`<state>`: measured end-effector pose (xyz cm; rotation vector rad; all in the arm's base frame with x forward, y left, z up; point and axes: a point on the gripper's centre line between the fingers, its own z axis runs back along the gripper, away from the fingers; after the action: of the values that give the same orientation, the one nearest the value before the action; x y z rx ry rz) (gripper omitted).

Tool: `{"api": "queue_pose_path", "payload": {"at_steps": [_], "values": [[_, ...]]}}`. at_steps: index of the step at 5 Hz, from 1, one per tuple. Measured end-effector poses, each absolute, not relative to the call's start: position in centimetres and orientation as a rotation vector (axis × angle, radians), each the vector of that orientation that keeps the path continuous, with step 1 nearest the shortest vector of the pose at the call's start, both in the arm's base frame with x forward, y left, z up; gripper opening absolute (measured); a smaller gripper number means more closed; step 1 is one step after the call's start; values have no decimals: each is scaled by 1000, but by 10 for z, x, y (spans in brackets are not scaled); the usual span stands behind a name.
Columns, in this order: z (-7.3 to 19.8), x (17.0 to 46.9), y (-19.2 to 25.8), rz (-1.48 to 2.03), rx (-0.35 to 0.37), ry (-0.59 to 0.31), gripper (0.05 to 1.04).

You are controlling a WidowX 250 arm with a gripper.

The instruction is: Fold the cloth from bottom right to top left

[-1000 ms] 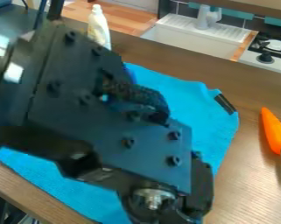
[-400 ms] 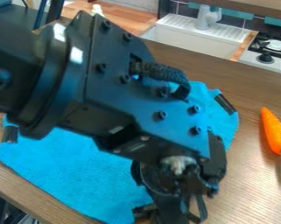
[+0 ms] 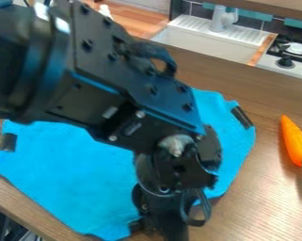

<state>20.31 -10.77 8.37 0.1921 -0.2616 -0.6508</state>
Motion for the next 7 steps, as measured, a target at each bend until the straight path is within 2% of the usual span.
{"api": "queue_pose_path", "payload": {"at_steps": [1, 2, 3, 4, 5, 6, 7], "values": [[100, 197, -104, -657, 134, -273, 80], [117, 191, -102, -682, 50, -235, 67], [140, 201, -91, -658, -9, -230, 64], [151, 219, -75, -632, -63, -178, 64], [162, 248, -49, -593, -43, -156, 64], [165, 272, -25, -563, 3, -141, 64], [164, 298, -3, -543, 15, -114, 64]]}}
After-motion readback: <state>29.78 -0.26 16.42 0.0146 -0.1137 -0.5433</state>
